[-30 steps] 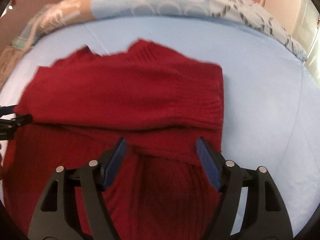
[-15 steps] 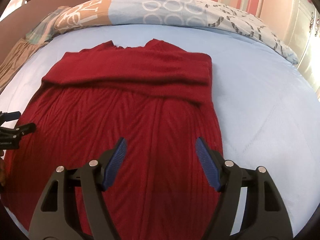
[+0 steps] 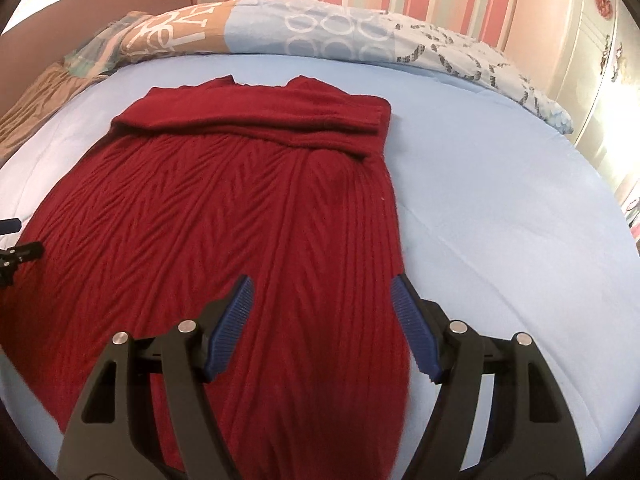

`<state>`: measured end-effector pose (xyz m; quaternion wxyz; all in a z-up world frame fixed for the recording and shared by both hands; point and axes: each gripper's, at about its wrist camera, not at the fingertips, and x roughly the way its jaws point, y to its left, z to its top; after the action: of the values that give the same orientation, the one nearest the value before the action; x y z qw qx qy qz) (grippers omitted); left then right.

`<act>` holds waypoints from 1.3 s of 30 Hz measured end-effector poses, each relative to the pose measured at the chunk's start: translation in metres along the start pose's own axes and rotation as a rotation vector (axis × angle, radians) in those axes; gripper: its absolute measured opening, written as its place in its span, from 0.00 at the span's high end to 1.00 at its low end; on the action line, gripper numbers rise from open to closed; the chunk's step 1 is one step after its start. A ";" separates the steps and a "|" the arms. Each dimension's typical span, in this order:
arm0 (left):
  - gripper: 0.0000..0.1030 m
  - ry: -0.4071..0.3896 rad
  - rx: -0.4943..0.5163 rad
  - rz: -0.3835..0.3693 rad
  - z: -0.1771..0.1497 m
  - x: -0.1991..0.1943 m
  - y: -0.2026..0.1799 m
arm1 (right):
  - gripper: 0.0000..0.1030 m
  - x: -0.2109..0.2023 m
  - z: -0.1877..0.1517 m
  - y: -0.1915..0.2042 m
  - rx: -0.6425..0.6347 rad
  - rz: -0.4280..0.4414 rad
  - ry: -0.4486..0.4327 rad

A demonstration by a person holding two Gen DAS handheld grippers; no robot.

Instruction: Fold small clothes

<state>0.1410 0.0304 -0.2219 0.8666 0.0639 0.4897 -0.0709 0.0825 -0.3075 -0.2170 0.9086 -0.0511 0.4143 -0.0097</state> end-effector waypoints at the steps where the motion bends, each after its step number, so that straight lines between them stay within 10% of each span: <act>1: 0.02 0.002 -0.011 -0.001 -0.005 -0.003 0.002 | 0.30 -0.006 -0.004 0.000 -0.005 -0.008 -0.009; 13: 0.02 0.100 -0.082 -0.109 -0.062 -0.038 0.001 | 0.30 -0.050 -0.020 -0.001 0.029 -0.028 -0.048; 29: 0.01 0.071 -0.014 -0.041 -0.066 -0.030 -0.012 | 0.30 -0.077 -0.085 -0.015 0.159 -0.094 0.004; 39: 0.01 -0.052 0.011 -0.066 -0.076 -0.034 -0.009 | 0.56 -0.071 -0.115 -0.005 0.183 -0.108 -0.002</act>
<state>0.0586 0.0372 -0.2323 0.8759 0.0505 0.4685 -0.1035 -0.0510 -0.3179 -0.2377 0.9080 0.0096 0.4076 -0.0964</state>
